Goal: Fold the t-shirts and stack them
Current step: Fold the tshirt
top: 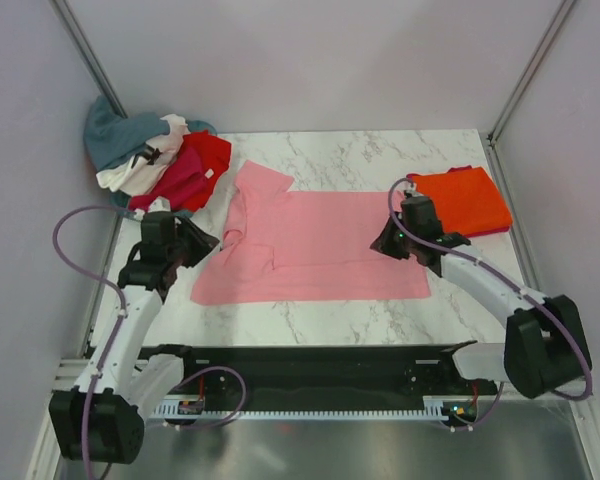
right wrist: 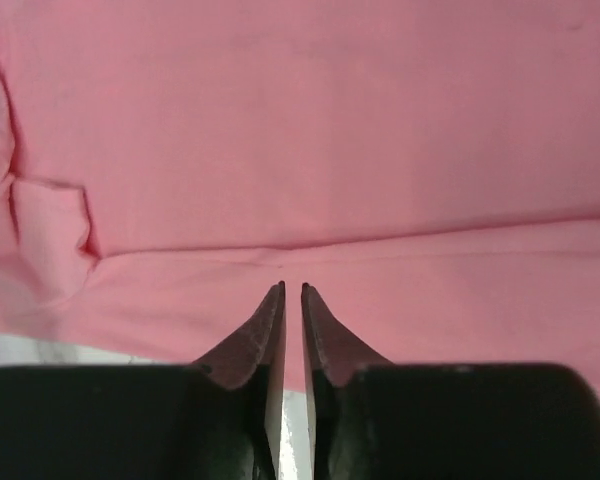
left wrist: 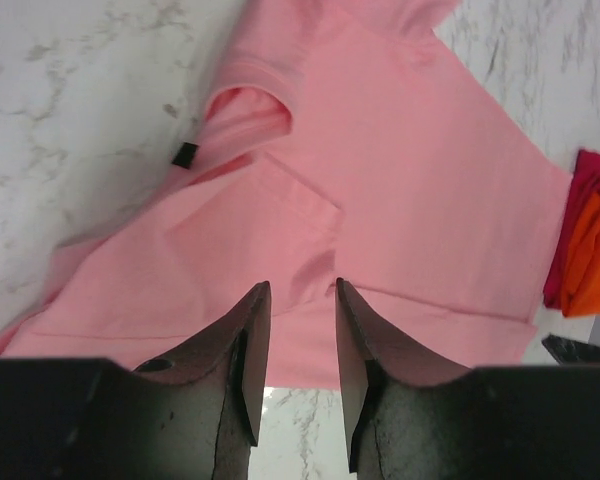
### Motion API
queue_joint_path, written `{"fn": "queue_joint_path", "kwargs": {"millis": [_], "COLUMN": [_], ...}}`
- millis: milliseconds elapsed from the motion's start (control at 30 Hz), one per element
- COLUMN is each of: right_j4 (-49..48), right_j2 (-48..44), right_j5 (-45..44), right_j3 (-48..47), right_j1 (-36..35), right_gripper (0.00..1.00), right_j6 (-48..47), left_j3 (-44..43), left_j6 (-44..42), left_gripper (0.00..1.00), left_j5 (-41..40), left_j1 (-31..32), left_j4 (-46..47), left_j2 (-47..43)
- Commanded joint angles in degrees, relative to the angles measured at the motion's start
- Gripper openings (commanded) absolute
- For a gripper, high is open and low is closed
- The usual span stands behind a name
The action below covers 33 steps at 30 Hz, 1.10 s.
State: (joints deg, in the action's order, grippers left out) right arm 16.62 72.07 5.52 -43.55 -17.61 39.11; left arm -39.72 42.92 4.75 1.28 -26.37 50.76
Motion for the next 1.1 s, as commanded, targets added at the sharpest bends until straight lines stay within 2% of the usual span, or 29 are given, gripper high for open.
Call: {"fn": "queue_joint_path", "kwargs": {"millis": [0,67,100,167,300,367,533,800,933,1067], "right_j4": [-4.9,-5.2,-5.1,-4.6,-0.5,1.2,2.1,2.0,1.5,0.9], "right_j2": [6.7,12.8,17.1,21.2,30.7,32.7,34.9,38.9,40.2,40.5], "right_j5": [-2.9,-5.0,-5.2,-6.5,-12.4,-14.9,-20.6,-22.0,-22.4,-22.1], "right_j3": [-6.7,-10.0,-13.5,-19.1,-27.5,-30.7,-30.9,-30.5,-29.7,-28.5], "right_j1": [-8.0,-12.5,-13.8,-16.7,-20.1,-21.3,-21.9,-21.8,-21.9,-21.9], "right_gripper": [0.13,0.01,0.00,0.00,0.00,0.00,0.00,0.00,0.00,0.00], "right_j6": [1.1,1.1,0.4,-0.2,-2.2,-3.4,-3.7,-3.8,-3.0,-2.6], "left_j3": [-4.6,-5.7,-7.0,-9.6,-14.0,-15.9,-18.7,-25.2,-26.7,-28.4], "left_j6": [-6.1,-6.4,-6.8,-7.1,-9.2,-9.8,-8.9,-9.7,-10.8,-10.7], "left_gripper": [0.39,0.39,0.39,0.38,0.35,0.35,0.34,0.30,0.27,0.25], "left_j5": [-0.5,-4.3,-4.6,-6.7,-9.1,-10.8,-11.4,-12.9,-17.1,-18.0], "left_j1": [6.5,11.5,12.9,15.7,17.8,18.1,18.2,19.1,19.1,18.7], "left_j4": [6.0,6.9,7.2,7.6,7.6,7.6,8.7,9.1,8.9,8.5], "left_j2": [3.9,6.3,7.7,12.9,21.6,25.5,32.6,45.7,49.3,52.9]}}
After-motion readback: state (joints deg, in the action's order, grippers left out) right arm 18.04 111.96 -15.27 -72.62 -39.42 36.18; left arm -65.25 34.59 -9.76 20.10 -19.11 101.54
